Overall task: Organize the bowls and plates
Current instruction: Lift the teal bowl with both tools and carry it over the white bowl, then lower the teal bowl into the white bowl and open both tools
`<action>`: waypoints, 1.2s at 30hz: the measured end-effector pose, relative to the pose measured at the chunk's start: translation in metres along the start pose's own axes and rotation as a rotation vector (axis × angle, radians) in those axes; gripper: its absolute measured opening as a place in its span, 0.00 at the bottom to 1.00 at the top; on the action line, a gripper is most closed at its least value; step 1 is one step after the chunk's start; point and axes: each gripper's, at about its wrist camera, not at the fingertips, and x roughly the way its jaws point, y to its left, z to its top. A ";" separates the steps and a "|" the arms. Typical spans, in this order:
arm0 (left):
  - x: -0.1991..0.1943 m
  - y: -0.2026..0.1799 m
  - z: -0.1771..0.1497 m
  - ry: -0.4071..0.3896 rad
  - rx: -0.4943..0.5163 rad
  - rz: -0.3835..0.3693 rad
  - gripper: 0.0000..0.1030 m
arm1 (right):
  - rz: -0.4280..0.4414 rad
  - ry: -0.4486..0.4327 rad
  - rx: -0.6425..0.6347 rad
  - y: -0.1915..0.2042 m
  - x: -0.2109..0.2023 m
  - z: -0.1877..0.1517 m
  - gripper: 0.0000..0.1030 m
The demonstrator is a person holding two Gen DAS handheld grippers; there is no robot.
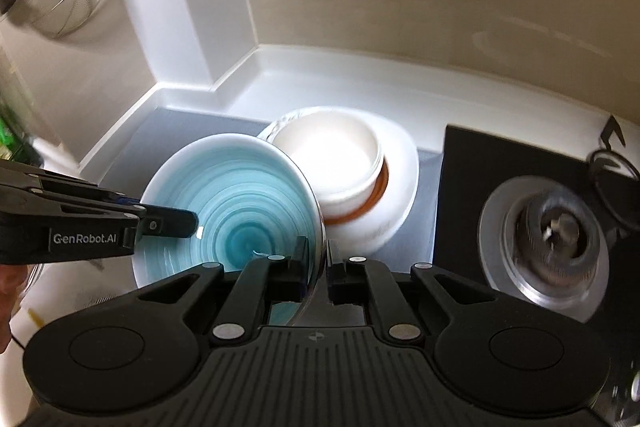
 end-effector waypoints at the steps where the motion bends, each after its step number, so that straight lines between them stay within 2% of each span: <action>1: 0.004 0.000 0.008 -0.002 -0.004 0.003 0.08 | 0.000 -0.002 0.000 -0.003 0.005 0.007 0.08; 11: 0.060 0.011 0.071 0.036 -0.043 0.049 0.08 | -0.005 -0.003 0.035 -0.029 0.058 0.062 0.07; 17: 0.093 0.021 0.091 0.085 -0.054 0.068 0.08 | -0.007 0.033 0.074 -0.040 0.093 0.082 0.07; 25: 0.118 0.024 0.095 0.132 -0.052 0.077 0.09 | -0.021 0.078 0.106 -0.047 0.117 0.084 0.07; 36: 0.122 0.025 0.098 0.153 -0.062 0.088 0.09 | -0.016 0.118 0.156 -0.056 0.127 0.091 0.07</action>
